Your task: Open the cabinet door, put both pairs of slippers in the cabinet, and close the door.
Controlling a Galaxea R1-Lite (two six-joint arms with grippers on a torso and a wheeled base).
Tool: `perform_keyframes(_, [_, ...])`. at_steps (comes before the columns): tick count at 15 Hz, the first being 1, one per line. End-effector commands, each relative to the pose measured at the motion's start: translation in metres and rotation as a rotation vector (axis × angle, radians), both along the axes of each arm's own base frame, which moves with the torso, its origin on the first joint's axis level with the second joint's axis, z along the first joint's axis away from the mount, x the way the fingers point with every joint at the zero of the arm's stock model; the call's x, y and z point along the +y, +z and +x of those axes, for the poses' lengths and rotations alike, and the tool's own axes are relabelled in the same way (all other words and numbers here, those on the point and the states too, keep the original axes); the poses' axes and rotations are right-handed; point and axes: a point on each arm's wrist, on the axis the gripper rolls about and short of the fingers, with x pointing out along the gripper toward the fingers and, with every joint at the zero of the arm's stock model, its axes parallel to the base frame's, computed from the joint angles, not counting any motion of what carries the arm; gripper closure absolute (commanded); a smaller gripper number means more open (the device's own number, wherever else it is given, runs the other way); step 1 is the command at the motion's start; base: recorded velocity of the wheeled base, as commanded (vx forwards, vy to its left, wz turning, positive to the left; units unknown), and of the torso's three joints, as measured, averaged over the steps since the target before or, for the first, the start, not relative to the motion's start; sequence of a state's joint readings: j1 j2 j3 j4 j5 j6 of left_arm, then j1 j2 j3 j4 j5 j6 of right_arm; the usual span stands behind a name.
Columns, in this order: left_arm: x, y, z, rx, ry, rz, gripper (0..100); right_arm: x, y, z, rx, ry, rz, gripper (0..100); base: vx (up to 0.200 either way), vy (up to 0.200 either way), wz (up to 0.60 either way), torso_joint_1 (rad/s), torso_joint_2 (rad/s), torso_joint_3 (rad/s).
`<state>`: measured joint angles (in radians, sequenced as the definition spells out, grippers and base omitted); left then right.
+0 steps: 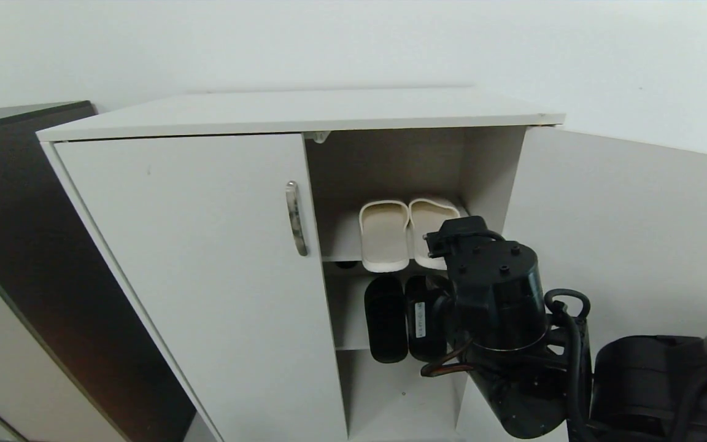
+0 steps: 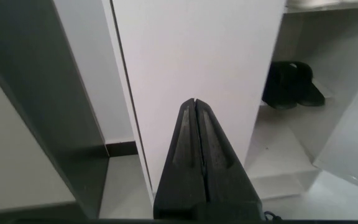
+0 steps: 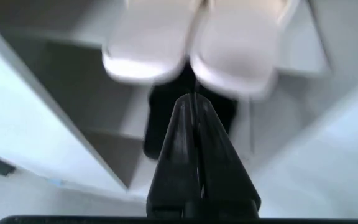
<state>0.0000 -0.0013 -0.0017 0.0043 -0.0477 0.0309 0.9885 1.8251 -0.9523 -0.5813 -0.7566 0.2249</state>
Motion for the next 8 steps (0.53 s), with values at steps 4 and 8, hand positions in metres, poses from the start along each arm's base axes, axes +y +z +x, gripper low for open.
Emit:
perform_keyframes(4, [0.0, -0.0001, 0.0001, 0.002, 0.0, 0.0, 100, 0.0, -0.0031, -0.0004, 0.006, 0.001, -0.007, 100, -0.2, 0.0, 0.0, -0.002, 0.0, 0.001])
perform_keyframes(8, [0.0, -0.0001, 0.0001, 0.002, 0.0, 0.0, 100, -0.0004, -0.0075, -0.0006, 0.003, 0.001, -0.006, 100, -0.2, 0.0, 0.0, 0.001, 0.0, 0.005])
